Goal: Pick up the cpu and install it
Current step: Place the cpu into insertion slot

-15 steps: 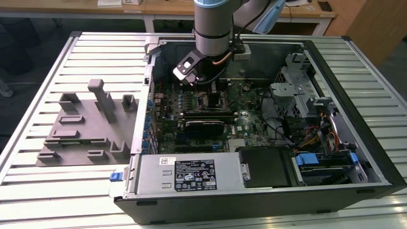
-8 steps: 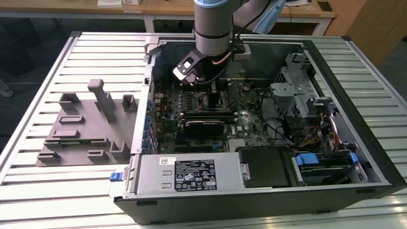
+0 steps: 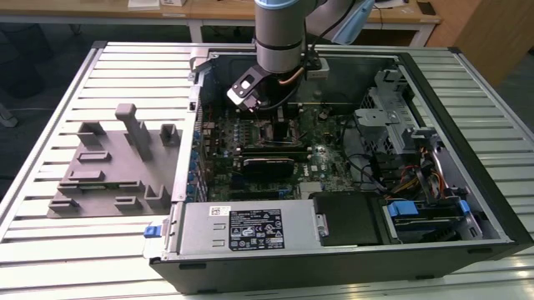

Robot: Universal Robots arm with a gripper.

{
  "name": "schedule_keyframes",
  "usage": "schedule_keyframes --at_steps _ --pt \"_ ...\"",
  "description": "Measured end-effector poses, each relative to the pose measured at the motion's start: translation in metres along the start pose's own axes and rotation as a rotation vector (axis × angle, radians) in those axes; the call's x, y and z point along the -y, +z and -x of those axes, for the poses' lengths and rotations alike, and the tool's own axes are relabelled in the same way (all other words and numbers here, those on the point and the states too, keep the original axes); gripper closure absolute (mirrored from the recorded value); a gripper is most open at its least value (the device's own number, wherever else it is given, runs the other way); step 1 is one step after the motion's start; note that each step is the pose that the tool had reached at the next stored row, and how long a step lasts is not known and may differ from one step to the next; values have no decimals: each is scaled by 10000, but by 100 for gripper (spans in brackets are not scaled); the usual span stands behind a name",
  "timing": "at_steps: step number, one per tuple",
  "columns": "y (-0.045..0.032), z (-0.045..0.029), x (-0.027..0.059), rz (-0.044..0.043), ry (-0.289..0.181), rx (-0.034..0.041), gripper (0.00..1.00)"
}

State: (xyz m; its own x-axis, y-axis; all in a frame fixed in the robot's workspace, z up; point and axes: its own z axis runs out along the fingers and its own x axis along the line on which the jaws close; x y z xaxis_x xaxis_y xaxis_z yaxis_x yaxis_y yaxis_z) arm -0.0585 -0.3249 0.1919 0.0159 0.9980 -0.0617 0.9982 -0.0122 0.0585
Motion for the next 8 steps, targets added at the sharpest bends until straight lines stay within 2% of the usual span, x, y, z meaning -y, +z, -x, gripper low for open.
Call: schedule_keyframes --at_steps 3,5,6,8 --pt "-1 1 0 0 -3 20 39" --pt "0 0 0 0 -1 2 39" --pt "-1 0 0 -1 3 -59 39" --pt "0 0 0 -4 14 -249 39"
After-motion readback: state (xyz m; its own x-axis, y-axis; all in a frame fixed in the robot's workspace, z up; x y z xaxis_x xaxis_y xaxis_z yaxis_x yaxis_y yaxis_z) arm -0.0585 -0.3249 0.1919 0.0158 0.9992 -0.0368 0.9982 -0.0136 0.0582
